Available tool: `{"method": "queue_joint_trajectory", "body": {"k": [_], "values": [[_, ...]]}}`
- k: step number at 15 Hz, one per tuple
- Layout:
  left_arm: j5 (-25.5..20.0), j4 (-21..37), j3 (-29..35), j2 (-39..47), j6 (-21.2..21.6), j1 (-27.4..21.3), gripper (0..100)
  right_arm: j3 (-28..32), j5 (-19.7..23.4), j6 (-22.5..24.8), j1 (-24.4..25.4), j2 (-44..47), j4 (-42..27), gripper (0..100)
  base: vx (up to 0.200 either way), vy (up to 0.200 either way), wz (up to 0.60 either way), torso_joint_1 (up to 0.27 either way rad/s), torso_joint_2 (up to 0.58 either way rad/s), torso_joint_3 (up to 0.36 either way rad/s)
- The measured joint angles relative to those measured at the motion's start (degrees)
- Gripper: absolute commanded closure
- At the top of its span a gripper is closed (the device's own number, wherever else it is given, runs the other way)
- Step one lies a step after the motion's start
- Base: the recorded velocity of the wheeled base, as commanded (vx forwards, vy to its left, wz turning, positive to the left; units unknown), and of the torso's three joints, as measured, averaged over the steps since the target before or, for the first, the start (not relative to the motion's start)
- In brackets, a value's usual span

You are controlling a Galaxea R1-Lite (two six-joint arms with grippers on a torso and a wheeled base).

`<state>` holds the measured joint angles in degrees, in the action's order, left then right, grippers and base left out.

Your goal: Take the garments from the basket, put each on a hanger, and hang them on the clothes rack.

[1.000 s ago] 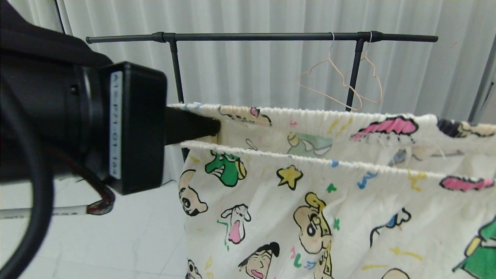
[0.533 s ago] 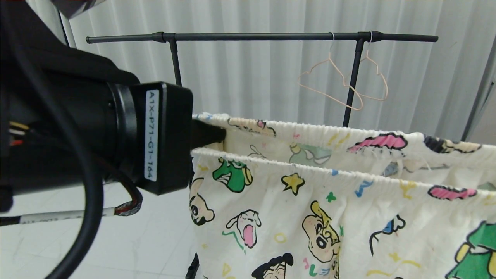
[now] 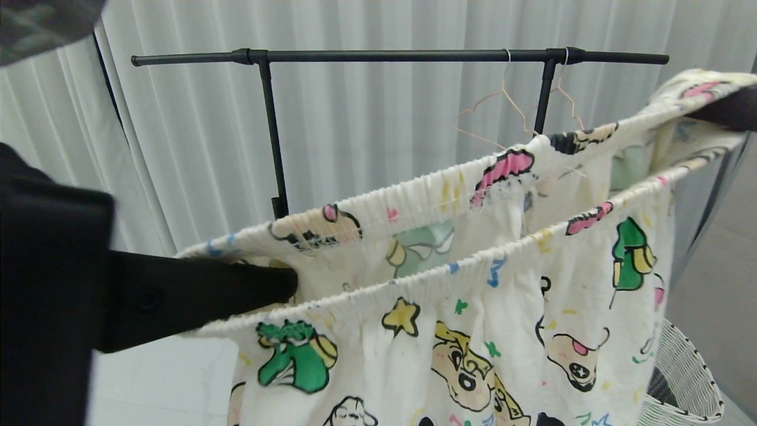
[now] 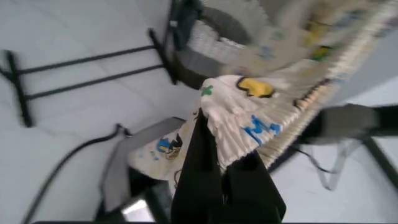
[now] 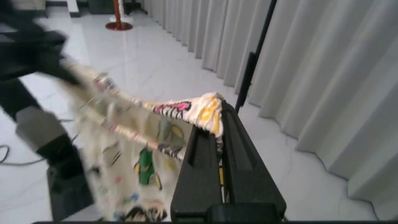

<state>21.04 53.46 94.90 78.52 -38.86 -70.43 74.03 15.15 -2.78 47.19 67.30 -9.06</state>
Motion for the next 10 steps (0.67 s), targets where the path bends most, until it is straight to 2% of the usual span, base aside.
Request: {"method": "queue_joint_trajectory", "body": {"k": [2,4,6,7,10], "values": [[-0.07,0.4,1.95,-1.68,-3.97,-5.18,100,0.28,0.04,-0.04,0.0,4.52,5.32,100,0.0,0.0,0.0,0.0,0.0,0.0],[-0.07,0.46,2.65,-3.36,-4.49,-8.11,100,0.44,0.11,-0.01,0.05,7.63,7.03,100,0.0,0.0,0.0,0.0,0.0,0.0],[0.17,0.44,2.72,-4.33,-4.18,-9.06,100,0.28,-0.02,-0.04,0.07,9.02,6.92,100,0.0,0.0,0.0,0.0,0.0,0.0],[0.96,0.41,2.36,-4.51,-3.04,-9.16,100,0.2,-0.11,-0.04,0.07,9.16,6.68,100,0.0,0.0,0.0,0.0,0.0,0.0],[6.46,0.29,-0.8,-4.55,11.12,-6.5,100,0.09,-0.21,-0.01,-1.61,8.08,3.54,100,0.0,0.0,0.0,0.0,0.0,0.0]]}}
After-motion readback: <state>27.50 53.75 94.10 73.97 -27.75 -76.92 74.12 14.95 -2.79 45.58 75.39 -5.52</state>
